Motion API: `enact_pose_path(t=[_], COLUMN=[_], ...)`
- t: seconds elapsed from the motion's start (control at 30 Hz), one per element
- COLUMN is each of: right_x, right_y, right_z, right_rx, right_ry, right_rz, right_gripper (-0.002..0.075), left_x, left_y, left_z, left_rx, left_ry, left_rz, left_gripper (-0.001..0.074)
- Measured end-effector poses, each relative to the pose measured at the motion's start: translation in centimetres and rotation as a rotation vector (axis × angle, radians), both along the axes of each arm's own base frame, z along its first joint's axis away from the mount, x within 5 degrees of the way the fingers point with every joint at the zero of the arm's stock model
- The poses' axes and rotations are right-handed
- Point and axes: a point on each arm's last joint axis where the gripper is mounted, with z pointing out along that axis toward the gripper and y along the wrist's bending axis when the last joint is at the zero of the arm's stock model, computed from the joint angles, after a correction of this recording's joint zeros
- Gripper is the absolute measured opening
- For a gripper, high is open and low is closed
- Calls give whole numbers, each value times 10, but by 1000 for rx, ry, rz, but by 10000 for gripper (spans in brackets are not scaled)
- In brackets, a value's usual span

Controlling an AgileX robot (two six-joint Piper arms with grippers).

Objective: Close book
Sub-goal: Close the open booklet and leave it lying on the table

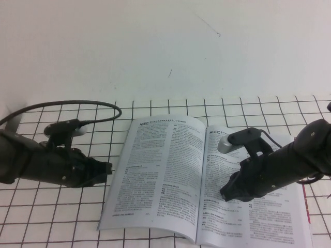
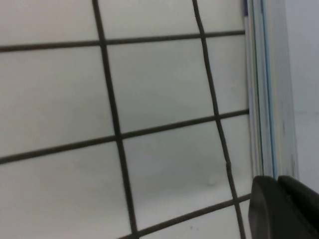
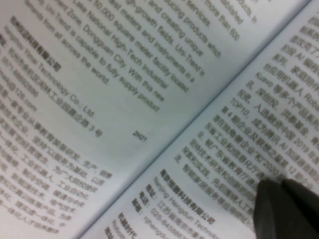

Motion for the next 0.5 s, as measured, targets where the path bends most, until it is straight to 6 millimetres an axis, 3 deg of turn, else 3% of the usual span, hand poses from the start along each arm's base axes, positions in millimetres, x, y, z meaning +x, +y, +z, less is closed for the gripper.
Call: enact_pose_path(t=[0.13,0.5], right_x=[0,0], right_y=[0,0], right_z=[0,-1], right_rx=[1,2], right_ry=[2,6], right_rz=[-4,-10], right_gripper=[-3,-3], left_x=[0,-6], left_y=[-16,-56], left_z=[-22,-21], left_rx=[15,-84], left_ry=[59,96], left_rz=[-52,-74], left_gripper=[-4,-4])
